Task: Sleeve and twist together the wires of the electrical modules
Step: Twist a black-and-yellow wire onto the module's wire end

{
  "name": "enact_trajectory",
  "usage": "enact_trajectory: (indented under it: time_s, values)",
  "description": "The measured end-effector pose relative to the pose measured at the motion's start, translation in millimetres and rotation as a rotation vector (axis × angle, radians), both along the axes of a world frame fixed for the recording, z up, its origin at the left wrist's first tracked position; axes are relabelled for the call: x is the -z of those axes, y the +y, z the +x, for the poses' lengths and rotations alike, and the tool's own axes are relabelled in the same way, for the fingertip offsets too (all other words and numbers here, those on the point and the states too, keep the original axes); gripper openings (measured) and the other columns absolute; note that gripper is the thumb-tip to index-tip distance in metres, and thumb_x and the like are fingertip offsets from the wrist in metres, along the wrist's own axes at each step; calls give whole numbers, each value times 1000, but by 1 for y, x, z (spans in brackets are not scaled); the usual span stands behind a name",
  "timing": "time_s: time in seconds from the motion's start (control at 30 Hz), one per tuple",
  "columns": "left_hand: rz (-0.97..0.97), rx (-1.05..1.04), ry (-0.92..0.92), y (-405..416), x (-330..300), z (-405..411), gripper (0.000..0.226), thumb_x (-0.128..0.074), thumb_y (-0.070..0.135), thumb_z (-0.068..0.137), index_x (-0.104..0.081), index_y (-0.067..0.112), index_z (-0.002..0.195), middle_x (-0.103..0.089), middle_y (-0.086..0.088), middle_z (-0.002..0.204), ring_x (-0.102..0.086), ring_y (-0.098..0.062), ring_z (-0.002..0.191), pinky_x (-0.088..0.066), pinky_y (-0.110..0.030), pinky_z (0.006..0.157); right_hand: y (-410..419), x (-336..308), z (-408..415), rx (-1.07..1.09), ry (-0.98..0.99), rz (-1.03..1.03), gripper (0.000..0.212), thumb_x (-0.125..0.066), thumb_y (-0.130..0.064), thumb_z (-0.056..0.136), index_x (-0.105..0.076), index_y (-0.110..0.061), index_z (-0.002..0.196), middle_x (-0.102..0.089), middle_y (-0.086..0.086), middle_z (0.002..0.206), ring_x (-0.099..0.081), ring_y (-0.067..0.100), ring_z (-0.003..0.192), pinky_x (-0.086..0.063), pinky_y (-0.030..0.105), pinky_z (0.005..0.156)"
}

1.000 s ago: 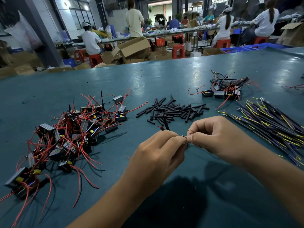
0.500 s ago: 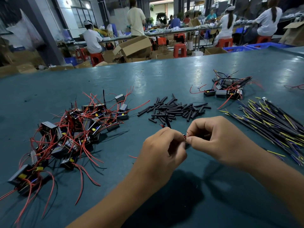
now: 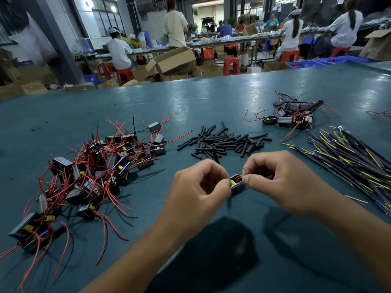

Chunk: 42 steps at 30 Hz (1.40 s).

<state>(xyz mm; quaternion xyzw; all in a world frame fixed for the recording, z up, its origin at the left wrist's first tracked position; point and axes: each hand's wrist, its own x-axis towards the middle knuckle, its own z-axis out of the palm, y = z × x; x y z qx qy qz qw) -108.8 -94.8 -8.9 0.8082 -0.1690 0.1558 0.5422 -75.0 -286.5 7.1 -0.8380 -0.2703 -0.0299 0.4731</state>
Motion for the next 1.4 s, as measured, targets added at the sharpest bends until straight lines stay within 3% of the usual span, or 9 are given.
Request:
enact_trajectory:
  time_s: [0.1, 0.17, 0.47, 0.63, 0.8, 0.97, 1.2, 1.3, 1.4]
  values:
    - [340, -15, -445, 1, 3, -1, 5, -70, 6, 85, -70, 9, 89, -65, 2, 83, -60, -13, 70, -52, -30, 65, -2, -3, -1, -52, 284, 118, 17, -69, -11, 83, -65, -13, 67, -45, -11, 49, -32, 4, 43, -25, 15, 41]
    - [393, 19, -533, -2, 4, -2, 9, -71, 6, 87, -72, 7, 96, -65, 0, 91, -59, -12, 75, -51, -27, 68, -1, -5, -3, -73, 446, 170, 10, -64, -17, 75, -65, -11, 67, -42, -4, 50, -29, 9, 43, -22, 18, 40]
    - [581, -35, -696, -4, 5, -4, 11, -64, 5, 94, -74, 1, 92, -70, -7, 86, -65, -24, 73, -54, -36, 62, -5, -7, -3, -116, 631, 197, 35, -62, -23, 74, -49, 9, 76, -26, 30, 72, -17, 13, 47, -18, 17, 39]
    - [621, -27, -704, -4, 4, -6, 8, -67, 4, 93, -73, 0, 89, -68, -8, 82, -63, -23, 70, -53, -35, 62, -4, -7, -4, -148, 652, 203, 19, -64, -25, 73, -57, -7, 72, -31, 15, 74, -17, 12, 46, -18, 16, 38]
    - [571, -53, -668, -6, 8, -5, 9, -65, 2, 91, -72, 0, 86, -65, -9, 77, -59, -25, 63, -50, -38, 57, -2, -8, -6, -144, 626, 186, 20, -64, -22, 71, -56, -3, 69, -25, 15, 67, -18, 13, 46, -19, 18, 39]
    - [403, -56, -501, -8, 8, -5, 5, -67, 6, 83, -72, 6, 82, -65, -1, 73, -57, -16, 62, -48, -31, 58, -2, -9, -6, -150, 458, 166, 27, -64, 0, 86, -68, -17, 65, -44, -8, 49, -29, 8, 42, -23, 16, 40]
    - [-300, 117, 358, -11, -3, -6, 9, -63, 9, 76, -68, 7, 70, -61, -6, 56, -52, -13, 44, -44, -23, 42, -4, -6, -4, -182, 113, 71, 7, -68, -20, 80, -67, -14, 77, -59, 1, 63, -48, 3, 57, -39, 16, 55]
    - [-574, 263, 798, -9, -10, -4, 17, -66, 5, 78, -70, 13, 64, -56, -3, 59, -45, -7, 42, -38, -17, 39, -6, -4, -4, -170, -123, -30, 6, -68, -19, 82, -66, -20, 76, -59, -10, 67, -48, 1, 57, -37, 12, 56]
    - [-604, 306, 845, -6, -7, -3, 25, -62, 7, 86, -72, 16, 65, -57, 0, 62, -46, -5, 43, -38, -15, 39, -6, -2, -4, -173, -104, 2, 6, -67, -18, 82, -66, -18, 76, -58, -14, 64, -47, 0, 54, -36, 9, 54]
